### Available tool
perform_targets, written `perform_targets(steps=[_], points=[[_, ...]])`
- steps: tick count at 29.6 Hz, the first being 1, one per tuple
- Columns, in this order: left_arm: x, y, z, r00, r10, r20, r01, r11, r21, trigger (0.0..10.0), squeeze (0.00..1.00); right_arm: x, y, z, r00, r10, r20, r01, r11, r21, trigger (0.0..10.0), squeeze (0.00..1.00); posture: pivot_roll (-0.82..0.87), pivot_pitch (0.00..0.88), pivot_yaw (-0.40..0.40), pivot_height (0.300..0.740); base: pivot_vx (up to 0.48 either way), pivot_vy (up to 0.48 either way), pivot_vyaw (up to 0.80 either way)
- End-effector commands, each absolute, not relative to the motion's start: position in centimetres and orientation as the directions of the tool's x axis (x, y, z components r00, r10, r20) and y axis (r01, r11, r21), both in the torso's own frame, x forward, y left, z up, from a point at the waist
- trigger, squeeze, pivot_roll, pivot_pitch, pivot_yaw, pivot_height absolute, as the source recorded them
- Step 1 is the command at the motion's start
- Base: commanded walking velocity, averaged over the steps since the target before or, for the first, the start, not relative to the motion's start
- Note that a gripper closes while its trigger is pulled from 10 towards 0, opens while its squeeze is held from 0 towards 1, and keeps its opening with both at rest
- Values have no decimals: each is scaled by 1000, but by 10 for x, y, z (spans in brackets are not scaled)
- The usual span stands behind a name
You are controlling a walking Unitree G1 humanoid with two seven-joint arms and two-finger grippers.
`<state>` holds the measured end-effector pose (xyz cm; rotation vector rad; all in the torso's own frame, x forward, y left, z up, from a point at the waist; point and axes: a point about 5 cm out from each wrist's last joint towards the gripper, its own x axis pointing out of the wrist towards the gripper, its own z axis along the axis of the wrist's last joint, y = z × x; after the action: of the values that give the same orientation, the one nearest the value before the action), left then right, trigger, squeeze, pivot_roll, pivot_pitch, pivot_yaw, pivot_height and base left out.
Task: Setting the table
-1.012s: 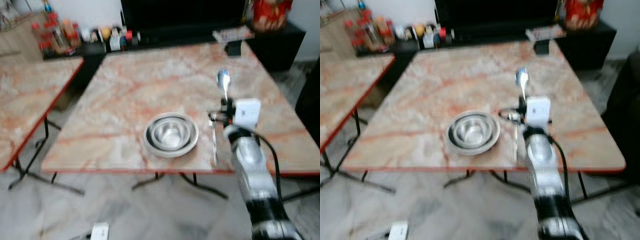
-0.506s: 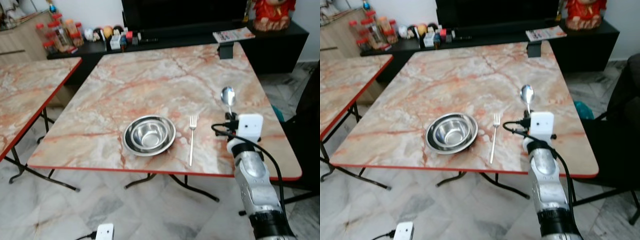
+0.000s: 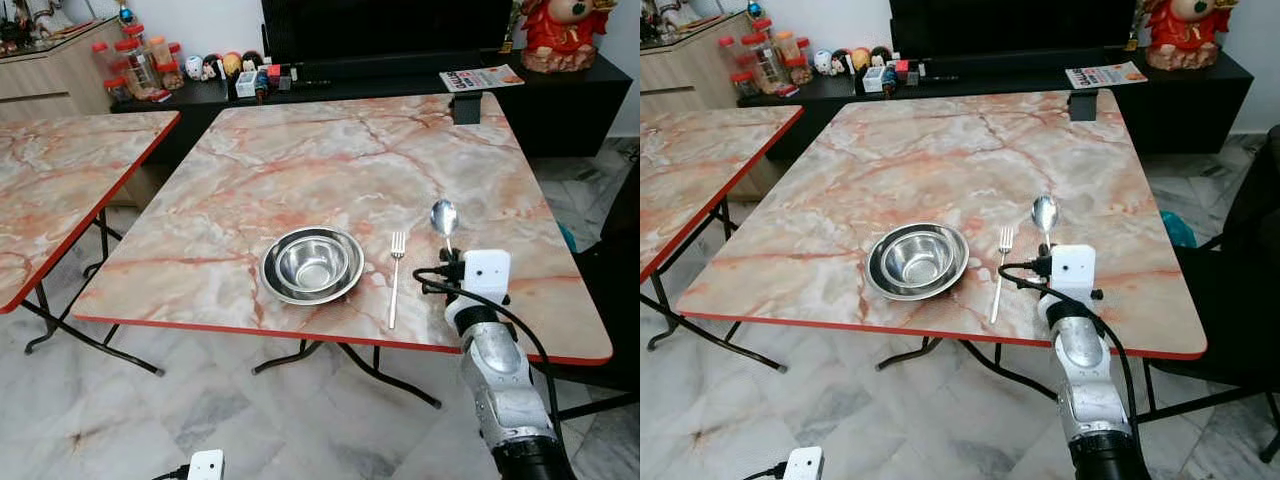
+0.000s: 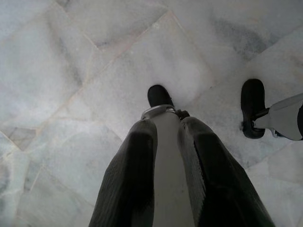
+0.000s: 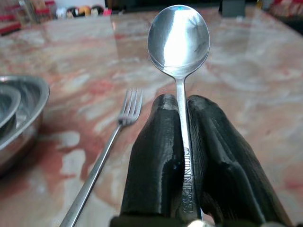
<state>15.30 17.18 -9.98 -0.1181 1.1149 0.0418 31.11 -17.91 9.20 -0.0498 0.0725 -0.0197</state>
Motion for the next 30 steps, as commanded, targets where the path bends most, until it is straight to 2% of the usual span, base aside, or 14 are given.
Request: perform_targets(steps=[1, 13, 30], points=[[148, 174, -102, 424, -15, -905, -104, 992, -65, 10000, 0, 311, -178, 88, 995, -18, -102, 14, 999, -34, 10000, 0, -356, 0, 105, 740, 0, 0, 0], [137, 171, -106, 405, -13, -914, -119, 991, -67, 10000, 0, 313, -186, 68, 978, -49, -202, 47, 999, -15, 10000, 0, -350, 0, 85, 740, 0, 0, 0], [132, 175, -107, 394, 6, -919, -121, 992, -45, 10000, 0, 331, -188, 75, 976, -78, -205, 80, 997, 2, 10000, 0, -340, 0, 80, 740, 0, 0, 0]])
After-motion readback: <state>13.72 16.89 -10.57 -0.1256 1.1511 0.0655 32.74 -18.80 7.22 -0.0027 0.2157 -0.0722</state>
